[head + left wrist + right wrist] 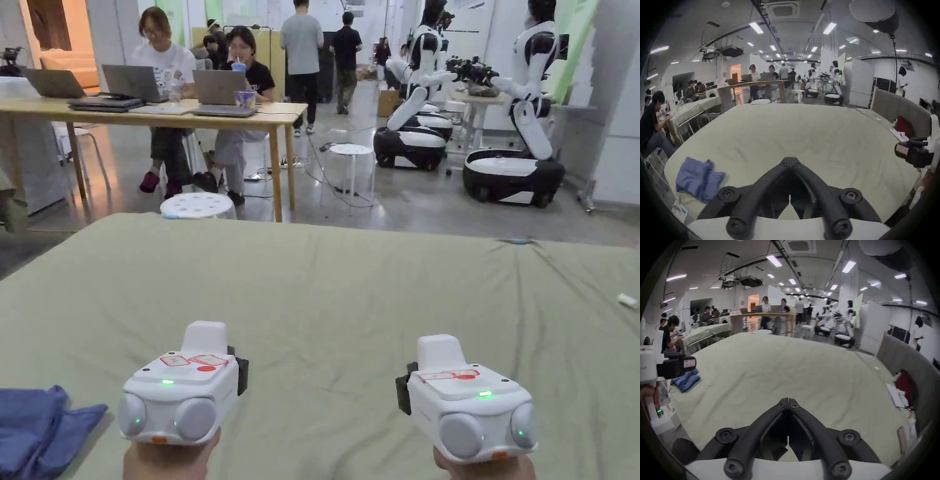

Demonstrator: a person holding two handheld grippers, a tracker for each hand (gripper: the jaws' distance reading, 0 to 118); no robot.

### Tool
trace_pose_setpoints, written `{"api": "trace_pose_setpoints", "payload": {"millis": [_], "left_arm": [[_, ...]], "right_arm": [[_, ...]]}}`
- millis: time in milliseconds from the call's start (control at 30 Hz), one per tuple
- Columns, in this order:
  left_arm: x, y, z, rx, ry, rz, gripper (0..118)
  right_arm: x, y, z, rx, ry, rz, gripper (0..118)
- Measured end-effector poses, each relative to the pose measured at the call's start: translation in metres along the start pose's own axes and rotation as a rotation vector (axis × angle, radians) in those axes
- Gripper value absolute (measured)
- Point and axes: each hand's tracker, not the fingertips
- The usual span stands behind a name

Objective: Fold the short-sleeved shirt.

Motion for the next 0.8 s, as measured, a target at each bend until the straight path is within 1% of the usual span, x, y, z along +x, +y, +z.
{"api": "trace_pose_setpoints", "payload": {"millis": [67, 133, 233, 300, 367, 467, 533, 600, 633, 733, 800], "left_arm": [[0.029, 0.012, 0.005, 0.029, -0.051, -0.03, 0], [0.049, 0.029, 0.009, 0.052, -0.045, -0.083, 0], [0.07, 0.055, 0.022, 0.134, -0.052, -0.11, 0], [0.082, 0.069, 0.028, 0.188, -0.042, -0.15, 0], [0.087, 0.076, 0.042, 0.257, -0.037, -0.172, 0], [0.092, 0.079, 0.064, 0.357, 0.001, -0.148, 0], [0.089, 0.074, 0.072, 0.357, -0.003, -0.128, 0], [0.087, 0.072, 0.074, 0.346, -0.021, -0.135, 0], [0.086, 0.07, 0.074, 0.34, -0.009, -0.141, 0], [0.075, 0.068, 0.069, 0.317, -0.004, -0.094, 0], [0.071, 0.065, 0.071, 0.31, 0.01, -0.095, 0]], "right_arm": [[0.03, 0.003, 0.014, 0.048, -0.026, -0.002, 0], [0.058, 0.006, 0.022, 0.088, -0.078, -0.039, 0], [0.086, 0.018, 0.03, 0.155, -0.114, -0.083, 0], [0.097, 0.024, 0.042, 0.211, -0.112, -0.112, 0], [0.099, 0.031, 0.049, 0.242, -0.109, -0.118, 0], [0.093, 0.038, 0.062, 0.312, -0.121, -0.087, 0], [0.096, 0.036, 0.056, 0.34, -0.089, -0.084, 0], [0.092, 0.037, 0.056, 0.339, -0.102, -0.076, 0], [0.083, 0.037, 0.062, 0.335, -0.115, -0.066, 0], [0.078, 0.033, 0.06, 0.327, -0.113, -0.063, 0], [0.074, 0.031, 0.061, 0.318, -0.122, -0.049, 0]]}}
